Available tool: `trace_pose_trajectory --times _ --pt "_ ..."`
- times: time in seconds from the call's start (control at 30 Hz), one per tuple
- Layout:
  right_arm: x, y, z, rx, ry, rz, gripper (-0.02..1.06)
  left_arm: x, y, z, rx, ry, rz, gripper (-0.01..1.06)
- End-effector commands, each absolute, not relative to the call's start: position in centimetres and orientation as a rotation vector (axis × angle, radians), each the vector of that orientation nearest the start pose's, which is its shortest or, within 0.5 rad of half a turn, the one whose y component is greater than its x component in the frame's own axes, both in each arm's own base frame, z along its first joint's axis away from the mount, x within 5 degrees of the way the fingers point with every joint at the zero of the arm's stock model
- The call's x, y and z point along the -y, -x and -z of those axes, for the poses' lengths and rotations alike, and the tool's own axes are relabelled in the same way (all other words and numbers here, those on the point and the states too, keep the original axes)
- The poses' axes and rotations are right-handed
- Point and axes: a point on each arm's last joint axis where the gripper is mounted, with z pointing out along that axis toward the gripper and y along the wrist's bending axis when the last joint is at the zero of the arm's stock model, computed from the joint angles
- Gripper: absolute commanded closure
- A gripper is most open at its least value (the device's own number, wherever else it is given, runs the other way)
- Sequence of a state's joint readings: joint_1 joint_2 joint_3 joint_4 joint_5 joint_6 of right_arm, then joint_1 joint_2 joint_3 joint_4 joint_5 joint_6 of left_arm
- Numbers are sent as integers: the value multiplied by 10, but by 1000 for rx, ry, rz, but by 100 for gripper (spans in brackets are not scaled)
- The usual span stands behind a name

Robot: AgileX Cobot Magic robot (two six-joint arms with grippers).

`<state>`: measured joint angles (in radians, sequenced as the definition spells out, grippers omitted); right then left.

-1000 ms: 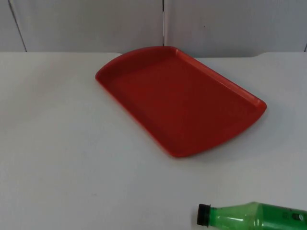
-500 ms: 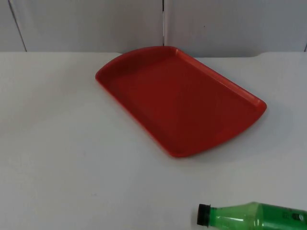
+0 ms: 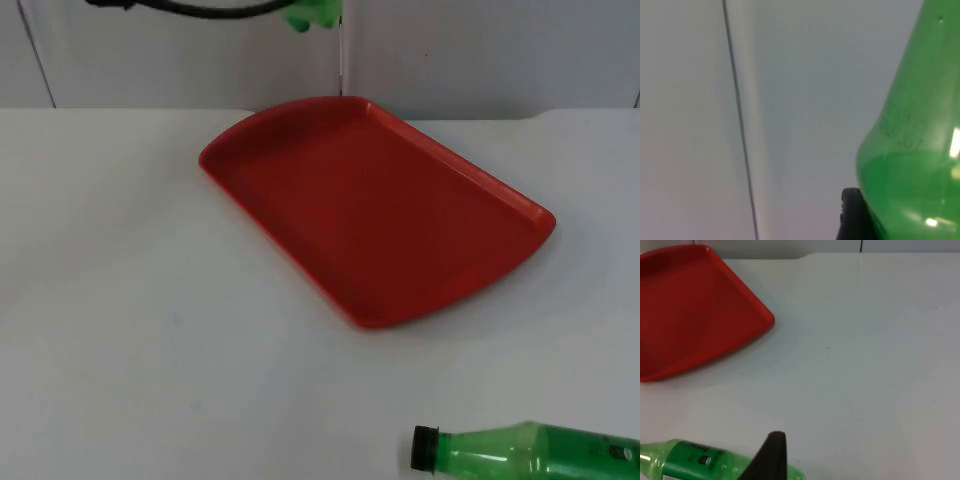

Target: Place the bottle upright on the tray.

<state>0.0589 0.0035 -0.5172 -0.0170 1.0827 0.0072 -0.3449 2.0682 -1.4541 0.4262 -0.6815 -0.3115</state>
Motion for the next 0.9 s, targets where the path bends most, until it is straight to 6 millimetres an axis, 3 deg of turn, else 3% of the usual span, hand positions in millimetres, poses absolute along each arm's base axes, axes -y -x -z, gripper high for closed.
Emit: trace_pose_trajectory --times 0.0,0.3,0.6,0.87 --pt "2 7 -280 -2047 44 -13 -1 189 -449 -247 -1367 -470 482 105" --pt "2 7 -280 -2047 44 -13 -1 195 -460 -178 -1422 -554 432 105" --pt "2 7 -280 -2047 44 -13 -1 196 -462 -130 -1427 -529 475 105" --pt "2 7 -280 -2047 46 -11 -1 195 -463 -106 -1446 -486 491 105"
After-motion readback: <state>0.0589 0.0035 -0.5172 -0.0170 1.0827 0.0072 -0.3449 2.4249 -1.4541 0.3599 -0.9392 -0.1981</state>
